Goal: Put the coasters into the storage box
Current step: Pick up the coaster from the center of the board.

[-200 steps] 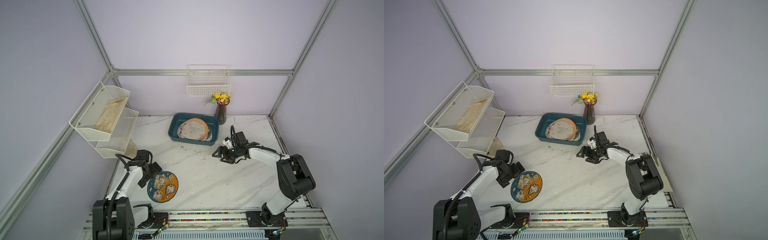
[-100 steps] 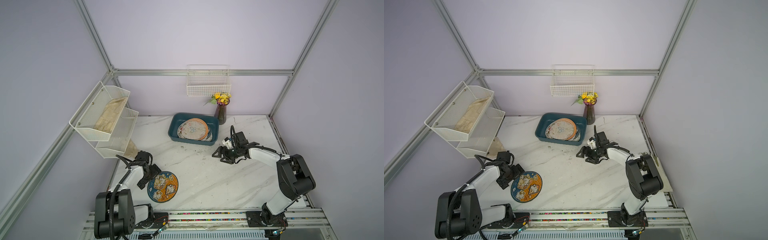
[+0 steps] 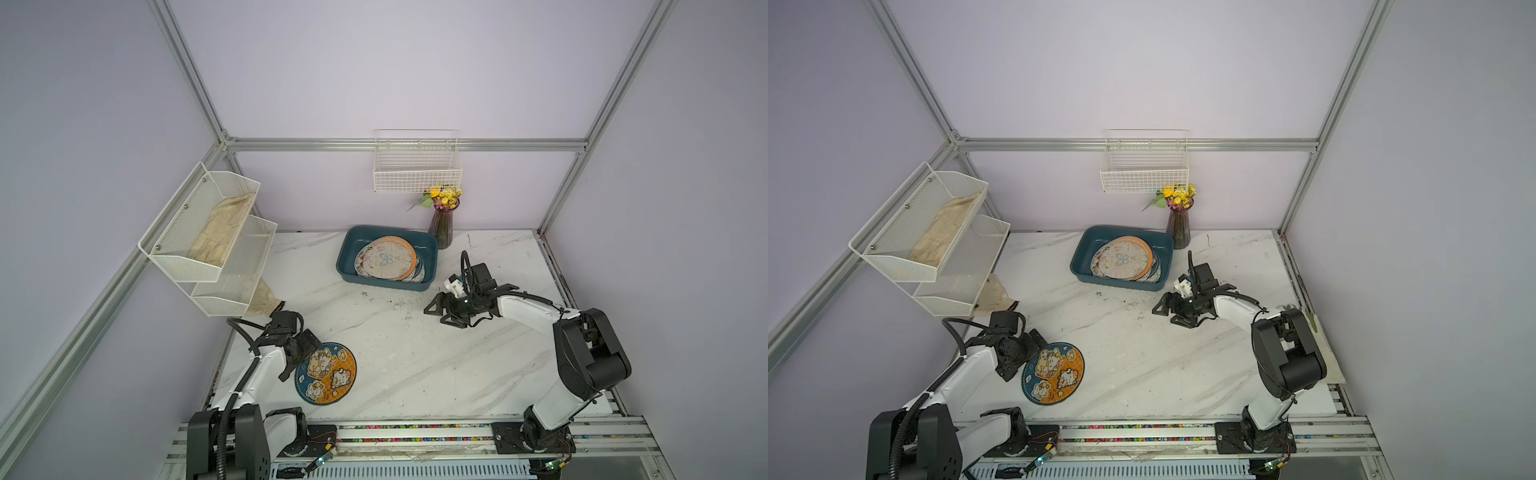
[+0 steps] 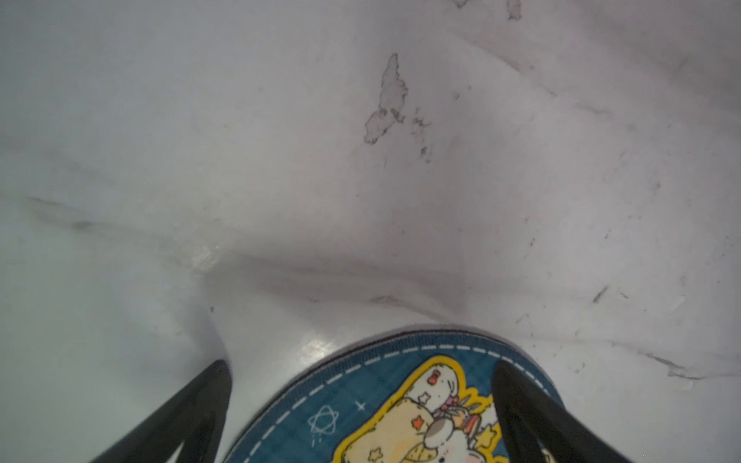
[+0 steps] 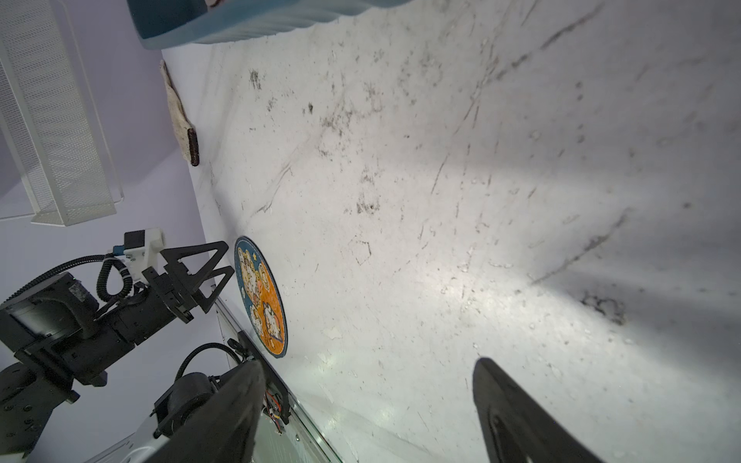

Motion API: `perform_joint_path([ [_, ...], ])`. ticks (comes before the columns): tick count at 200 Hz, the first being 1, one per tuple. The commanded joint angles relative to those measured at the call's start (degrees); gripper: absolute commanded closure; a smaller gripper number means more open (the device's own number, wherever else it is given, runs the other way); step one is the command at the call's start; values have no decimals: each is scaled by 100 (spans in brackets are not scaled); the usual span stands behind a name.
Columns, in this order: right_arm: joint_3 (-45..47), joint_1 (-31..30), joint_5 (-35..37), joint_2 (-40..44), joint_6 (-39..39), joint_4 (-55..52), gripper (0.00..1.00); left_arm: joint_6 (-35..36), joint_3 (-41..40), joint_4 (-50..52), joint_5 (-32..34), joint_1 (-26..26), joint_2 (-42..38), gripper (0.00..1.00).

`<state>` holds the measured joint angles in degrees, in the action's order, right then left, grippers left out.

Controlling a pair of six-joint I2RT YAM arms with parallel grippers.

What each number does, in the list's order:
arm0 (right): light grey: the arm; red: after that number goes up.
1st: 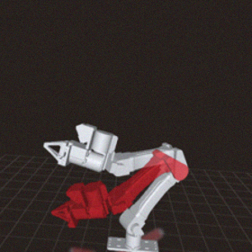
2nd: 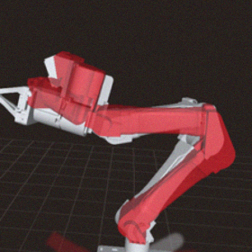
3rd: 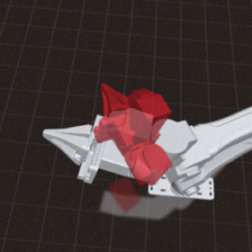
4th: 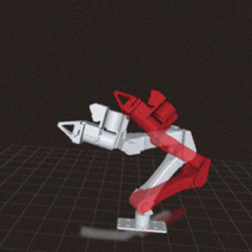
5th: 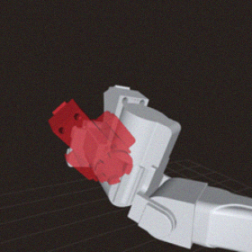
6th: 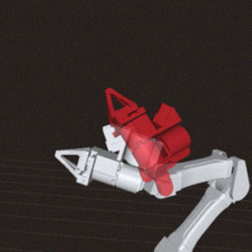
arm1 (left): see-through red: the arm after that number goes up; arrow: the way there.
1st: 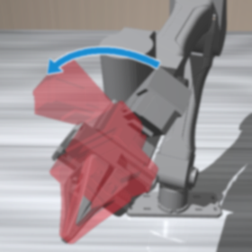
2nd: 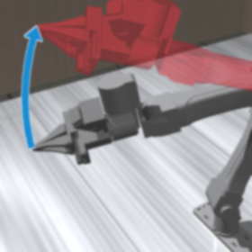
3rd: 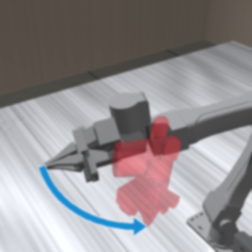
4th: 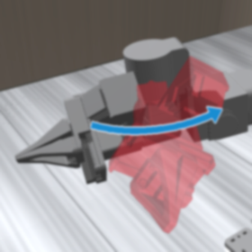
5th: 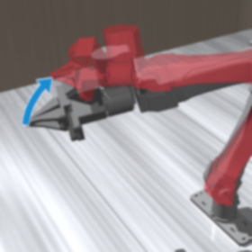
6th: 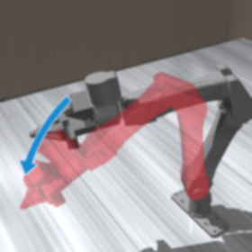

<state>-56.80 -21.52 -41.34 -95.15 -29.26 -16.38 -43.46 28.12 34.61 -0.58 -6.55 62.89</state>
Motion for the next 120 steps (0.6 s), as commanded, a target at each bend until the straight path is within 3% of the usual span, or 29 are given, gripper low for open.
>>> perform_joint_path([
  [1, -95, 18, -41, 25, 44, -63, 17, -392, -507, -51, -1081, 158, 28, 0],
  [76, 15, 20, -7, 119, -1, -23, 17, -1010, -597, -56, -1236, 1147, -337, 0],
  [120, 77, 25, 13, 188, -15, -14, 17, -1081, -199, -203, -1236, 1714, -154, 0],
])
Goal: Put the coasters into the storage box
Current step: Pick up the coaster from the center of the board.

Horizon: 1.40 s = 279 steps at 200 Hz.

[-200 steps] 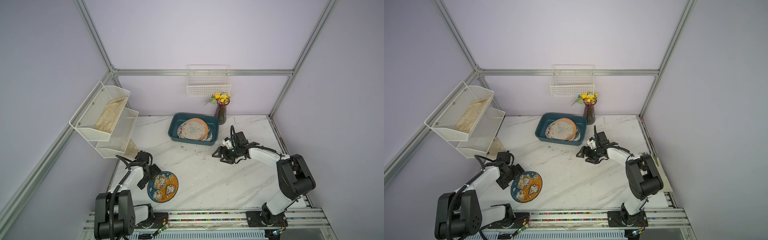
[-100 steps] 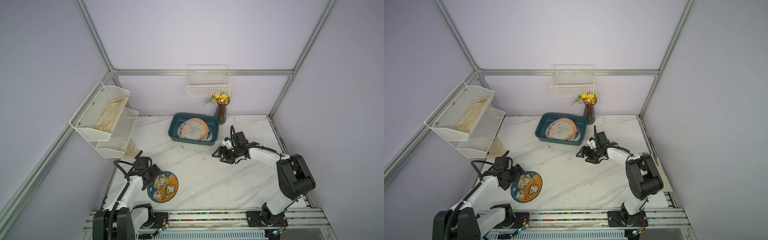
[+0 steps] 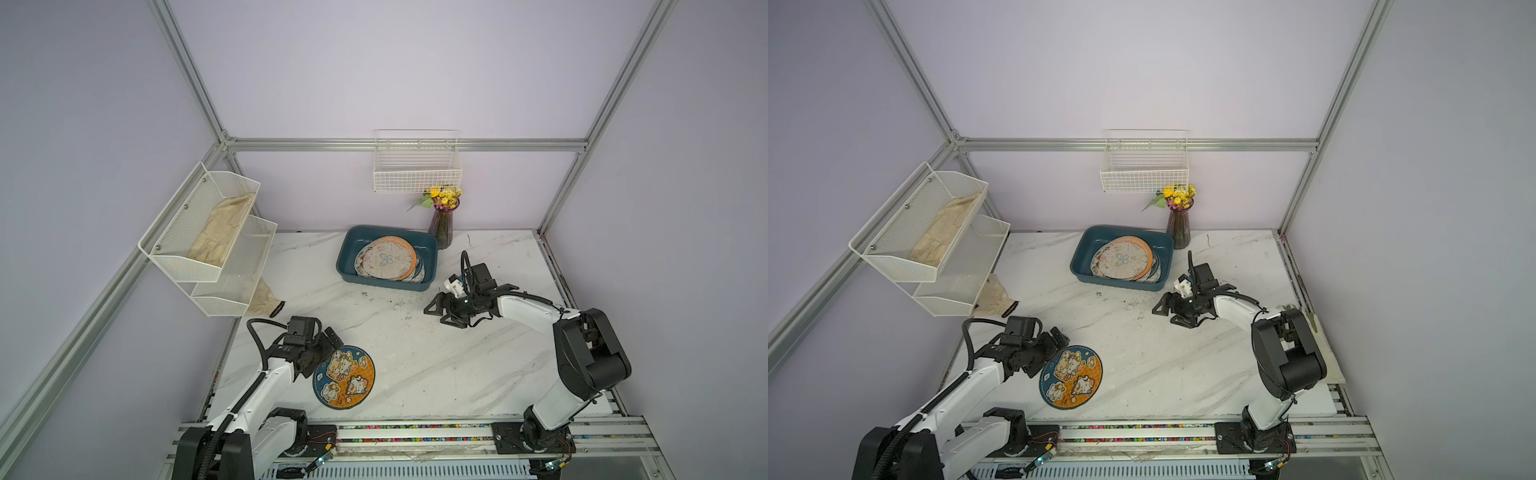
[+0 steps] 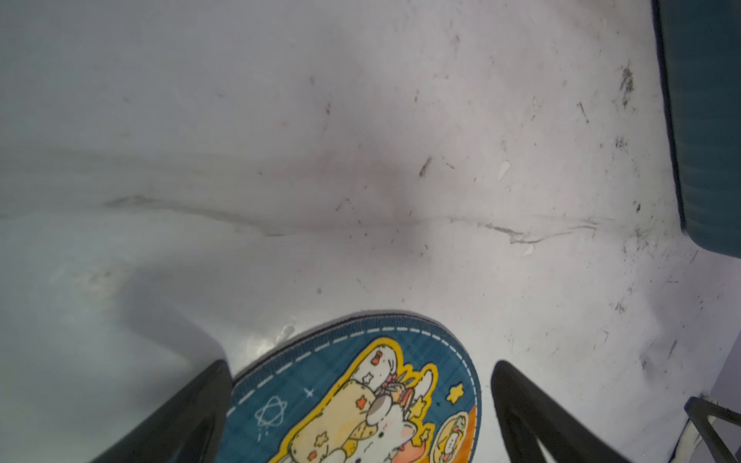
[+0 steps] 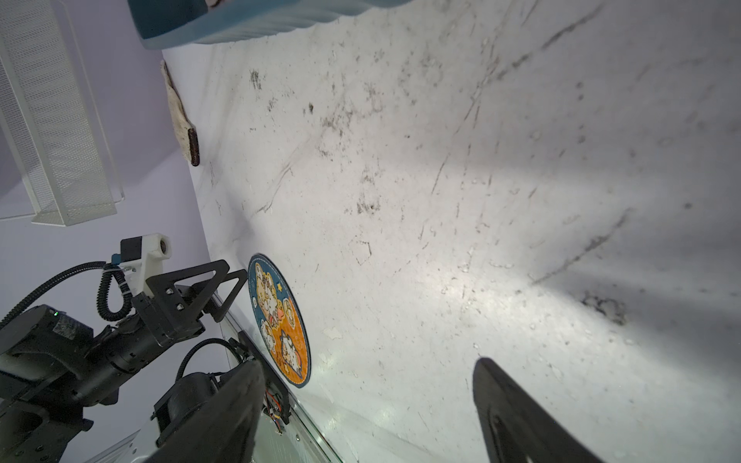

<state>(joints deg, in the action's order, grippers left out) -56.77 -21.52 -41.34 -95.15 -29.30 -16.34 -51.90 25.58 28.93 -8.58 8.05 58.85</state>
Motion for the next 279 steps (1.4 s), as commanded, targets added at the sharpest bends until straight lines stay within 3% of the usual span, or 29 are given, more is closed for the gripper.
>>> perform_joint_path([
  [1, 77, 20, 13, 189, -8, -19, 17, -222, 67, 367, -435, 260, 259, 0],
  [13, 73, 22, 12, 198, -6, -27, 17, 3, 296, 614, -224, 271, 280, 0],
  [30, 79, 13, 29, 241, -6, -45, 17, 278, 620, 1287, 551, 273, 100, 0],
  [55, 96, -11, 56, 327, -6, -93, 17, 31, 661, 2001, 1305, 279, -235, 0],
  [109, 143, -21, 140, 454, -9, -151, 17, -317, 121, 1545, 492, 591, -422, 0],
  [152, 124, -36, 153, 447, -14, -185, 17, -525, 35, 1559, 288, 1149, -257, 0],
  [186, 106, -36, 152, 434, 3, -246, 17, -693, 42, 1704, 381, 1453, -212, 0],
  [236, 110, -40, 144, 445, 21, -281, 17, -1056, 400, 2517, 1439, 1725, -704, 0],
  [279, 85, -45, 136, 419, 30, -274, 17, -1121, 164, 2170, 1174, 1814, -381, 0],
])
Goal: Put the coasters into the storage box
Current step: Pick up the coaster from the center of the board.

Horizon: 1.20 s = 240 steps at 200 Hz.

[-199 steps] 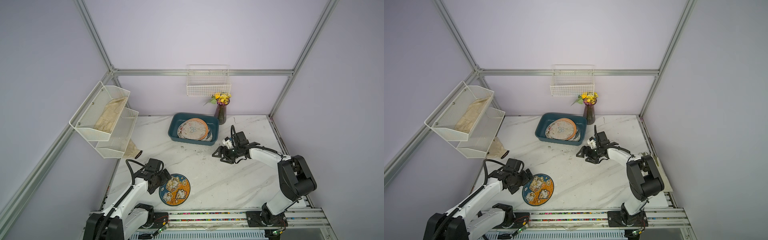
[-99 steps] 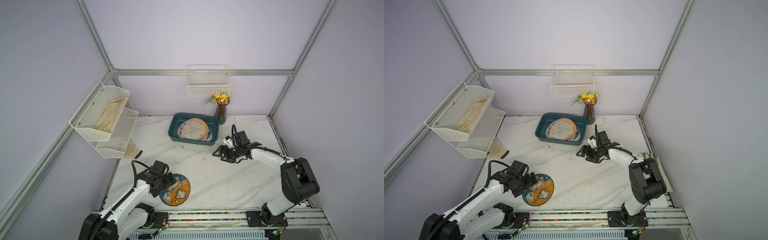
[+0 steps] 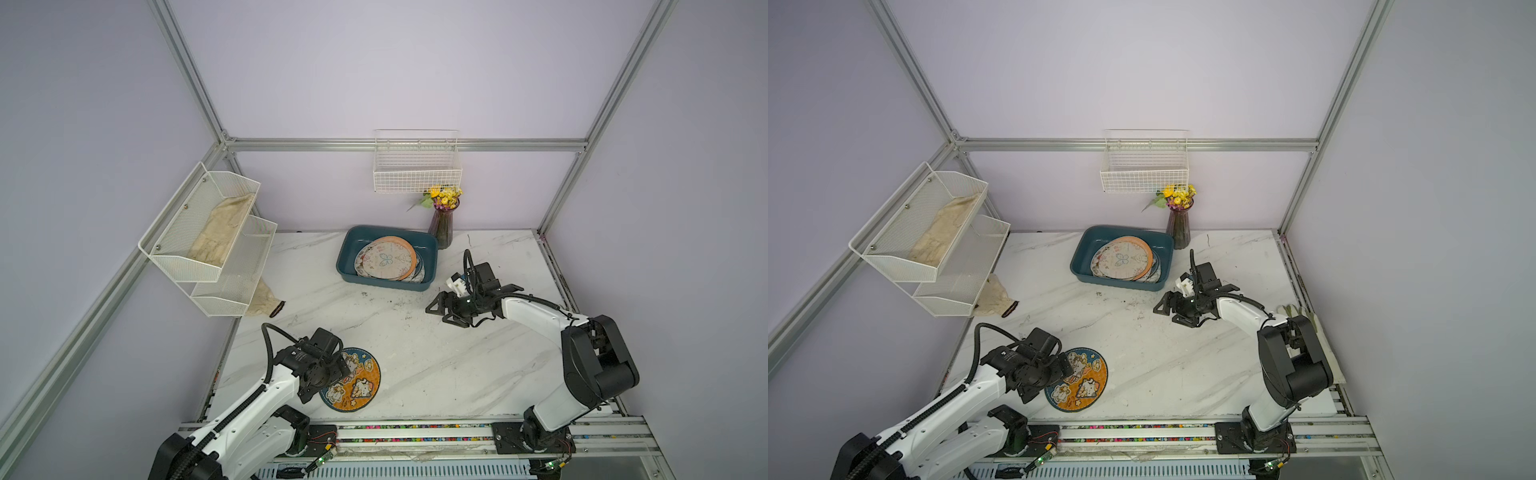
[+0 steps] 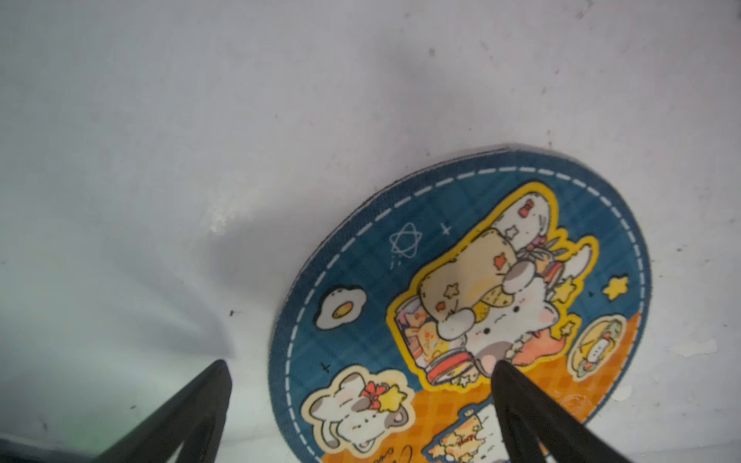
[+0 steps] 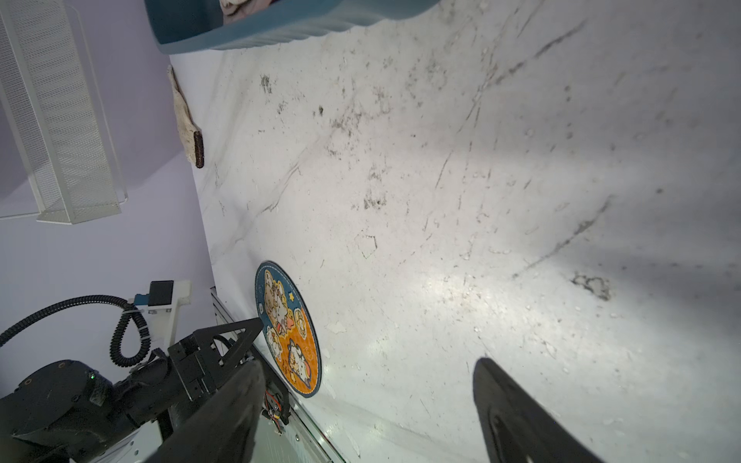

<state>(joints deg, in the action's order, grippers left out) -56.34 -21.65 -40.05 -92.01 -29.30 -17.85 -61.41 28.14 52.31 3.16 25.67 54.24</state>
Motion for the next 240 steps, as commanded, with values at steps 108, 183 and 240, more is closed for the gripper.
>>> perform_joint_path([
  [108, 34, -41, -11, 102, 37, -175, 17, -142, -341, -1387, -744, 346, 204, 0],
  [183, 123, -163, 49, 198, 4, -176, 17, 476, 623, -2030, -880, 1040, 1585, 0],
  [240, 231, -286, 193, 415, -141, -145, 17, 516, 711, -1945, -690, 1203, 1606, 0],
])
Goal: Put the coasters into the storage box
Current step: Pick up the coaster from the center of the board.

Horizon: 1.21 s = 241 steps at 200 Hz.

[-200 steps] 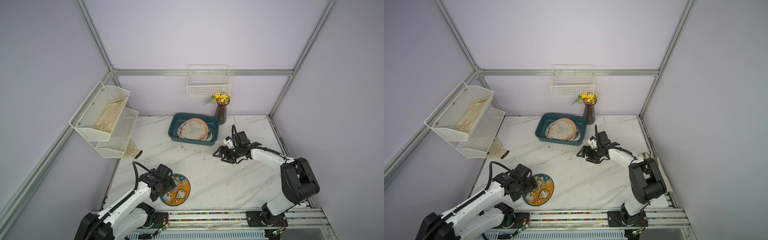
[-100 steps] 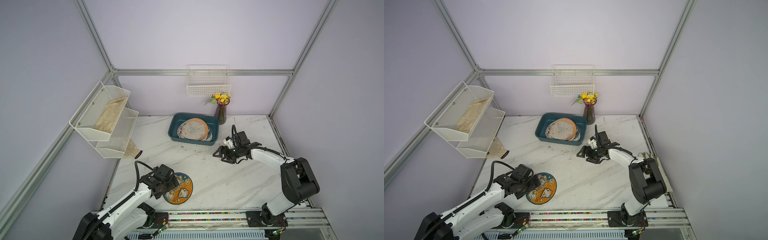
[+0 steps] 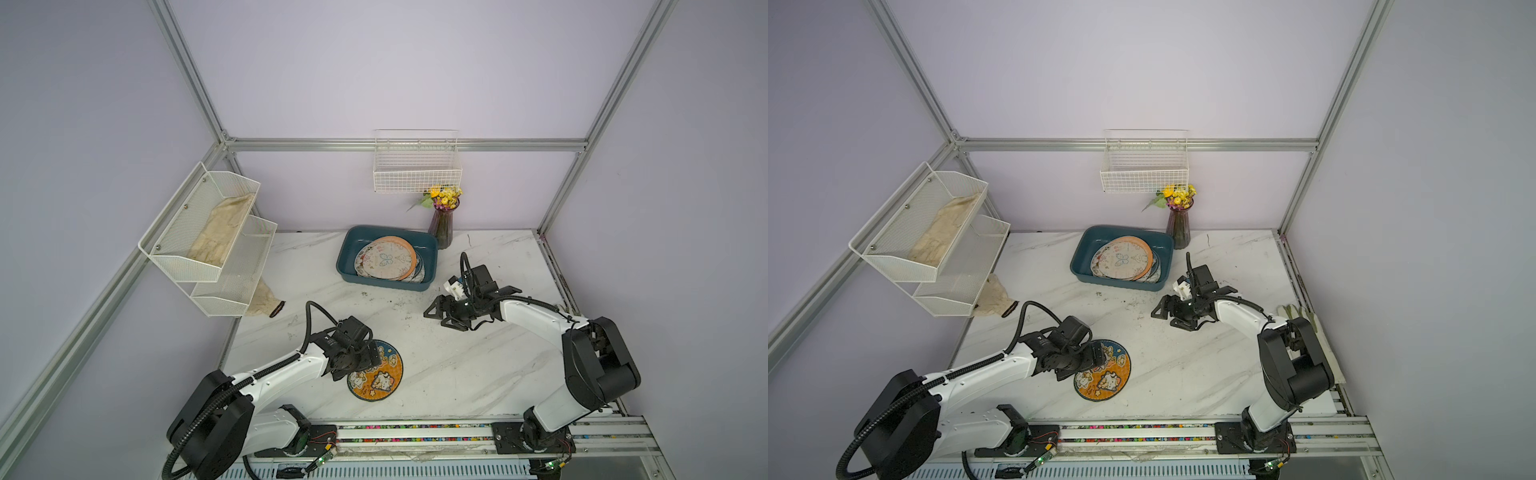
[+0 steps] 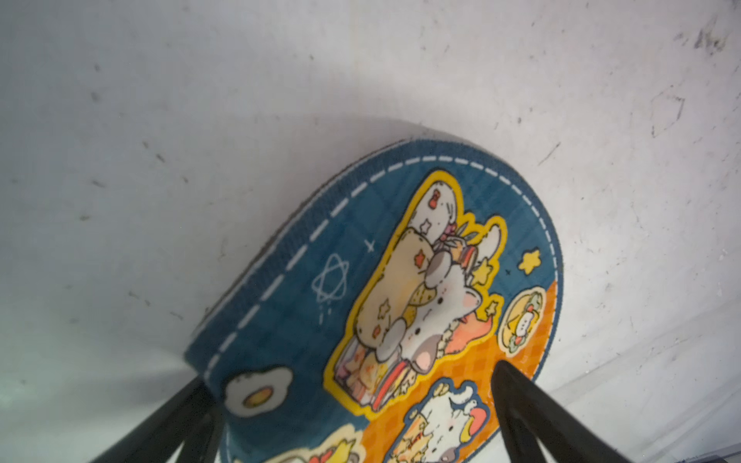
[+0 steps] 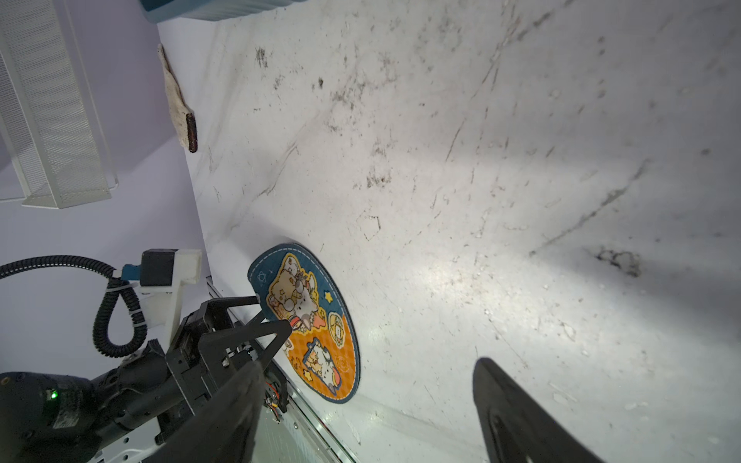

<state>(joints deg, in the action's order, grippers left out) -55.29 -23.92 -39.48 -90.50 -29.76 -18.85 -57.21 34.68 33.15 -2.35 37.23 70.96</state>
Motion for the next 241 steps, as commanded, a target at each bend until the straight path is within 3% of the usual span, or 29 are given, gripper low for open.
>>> perform_joint_path([
  [1, 129, -68, 135, 263, -98, -42, 17, 96, 53, -28, -137, 42, -74, 0],
  [86, 337, -1191, 227, 8, -519, 301, 17, 93, -270, 656, 132, 44, -825, 0],
  [141, 208, -1910, 606, -422, -591, 393, 17, 90, -339, 914, 123, 61, -825, 0],
  [241, -339, -2711, 1487, -1240, -716, 287, 33, 120, -601, 463, -225, 64, -818, 1],
])
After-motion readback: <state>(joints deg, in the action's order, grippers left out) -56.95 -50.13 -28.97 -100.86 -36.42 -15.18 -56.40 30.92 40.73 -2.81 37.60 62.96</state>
